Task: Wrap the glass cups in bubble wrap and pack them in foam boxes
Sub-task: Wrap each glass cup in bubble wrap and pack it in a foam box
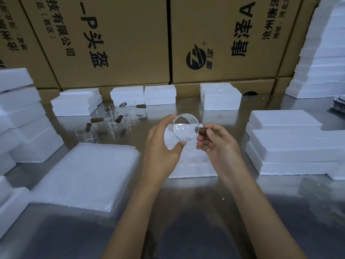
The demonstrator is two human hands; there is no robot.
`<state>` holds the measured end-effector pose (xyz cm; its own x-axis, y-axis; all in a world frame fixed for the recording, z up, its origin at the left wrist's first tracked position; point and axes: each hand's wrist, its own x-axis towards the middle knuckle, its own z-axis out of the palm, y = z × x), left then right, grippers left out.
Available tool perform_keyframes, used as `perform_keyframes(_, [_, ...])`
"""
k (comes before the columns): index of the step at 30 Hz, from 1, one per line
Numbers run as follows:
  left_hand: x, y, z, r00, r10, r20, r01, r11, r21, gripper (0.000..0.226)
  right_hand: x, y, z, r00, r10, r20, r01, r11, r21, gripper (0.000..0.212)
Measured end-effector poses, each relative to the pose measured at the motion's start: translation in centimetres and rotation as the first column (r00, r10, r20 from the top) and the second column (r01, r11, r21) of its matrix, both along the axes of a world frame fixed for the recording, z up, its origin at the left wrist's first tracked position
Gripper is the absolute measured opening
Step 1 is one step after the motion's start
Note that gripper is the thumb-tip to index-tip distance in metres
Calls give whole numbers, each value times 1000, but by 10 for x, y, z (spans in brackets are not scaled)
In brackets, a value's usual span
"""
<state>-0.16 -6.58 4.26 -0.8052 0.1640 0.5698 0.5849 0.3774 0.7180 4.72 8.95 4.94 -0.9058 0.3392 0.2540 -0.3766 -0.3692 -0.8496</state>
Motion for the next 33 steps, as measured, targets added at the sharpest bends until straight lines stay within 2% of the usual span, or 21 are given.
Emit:
perform_keyframes(5, [0,0,0,998,-33,58,30,998,59,68,1,0,-1,1000,-4,0,4,996,85,14])
perform_keyframes(9, [3,3,3,986,-49,157,35,995,93,49,3,2,-1,997,-74,8,72,987,143,16])
perform_keyframes(13, [7,6,4,976,-44,215,12,989,146,57,3,1,-3,977,-211,40,197,954,225,10])
perform_keyframes(16, [9,7,3,975,-43,219,9,988,154,56,1,-2,-5,948,-311,72,273,906,324,14])
perform_keyframes(18, [11,8,4,975,-40,217,9,990,139,57,0,-4,-6,943,-323,83,280,902,328,16])
perform_keyframes(25, [15,10,4,994,-6,110,1,999,48,68,1,-5,-5,891,-412,191,301,851,431,33])
perform_keyframes(33, [11,9,1,995,51,88,-55,998,43,47,3,-8,-3,888,-383,253,252,867,429,39])
